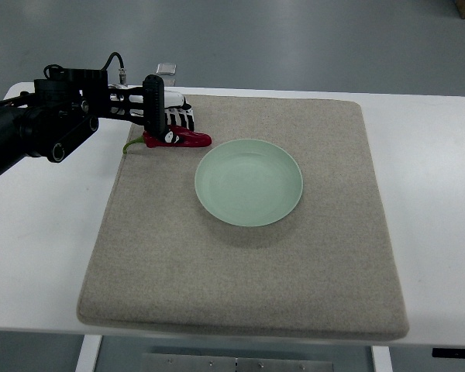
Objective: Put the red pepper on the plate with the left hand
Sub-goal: 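Close the left hand fingers around the red chili pepper, then carry the pepper with the left hand over the green plate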
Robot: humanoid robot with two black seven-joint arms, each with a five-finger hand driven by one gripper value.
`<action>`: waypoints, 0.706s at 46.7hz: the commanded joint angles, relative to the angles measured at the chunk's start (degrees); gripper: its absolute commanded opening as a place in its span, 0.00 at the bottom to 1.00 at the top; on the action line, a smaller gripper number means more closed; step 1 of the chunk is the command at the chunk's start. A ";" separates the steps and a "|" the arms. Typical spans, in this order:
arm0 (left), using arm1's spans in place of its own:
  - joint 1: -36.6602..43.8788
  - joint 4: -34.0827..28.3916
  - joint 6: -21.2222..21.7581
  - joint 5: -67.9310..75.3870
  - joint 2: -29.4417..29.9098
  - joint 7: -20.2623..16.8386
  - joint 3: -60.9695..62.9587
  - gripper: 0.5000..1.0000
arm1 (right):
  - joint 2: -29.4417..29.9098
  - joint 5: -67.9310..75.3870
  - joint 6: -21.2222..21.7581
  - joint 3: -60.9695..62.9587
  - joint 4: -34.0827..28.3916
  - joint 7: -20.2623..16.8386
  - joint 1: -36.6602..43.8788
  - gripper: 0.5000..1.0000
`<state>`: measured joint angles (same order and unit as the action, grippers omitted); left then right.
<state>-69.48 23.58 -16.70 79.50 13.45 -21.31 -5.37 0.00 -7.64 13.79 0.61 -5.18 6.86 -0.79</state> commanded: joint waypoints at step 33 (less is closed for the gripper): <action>-3.38 3.48 1.06 -1.10 -0.09 0.04 -1.75 0.00 | 0.00 0.00 -0.08 0.00 0.00 0.00 0.00 0.86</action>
<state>-72.43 24.90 -15.72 78.56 13.30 -21.27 -6.73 0.00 -7.64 13.80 0.61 -5.19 6.85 -0.79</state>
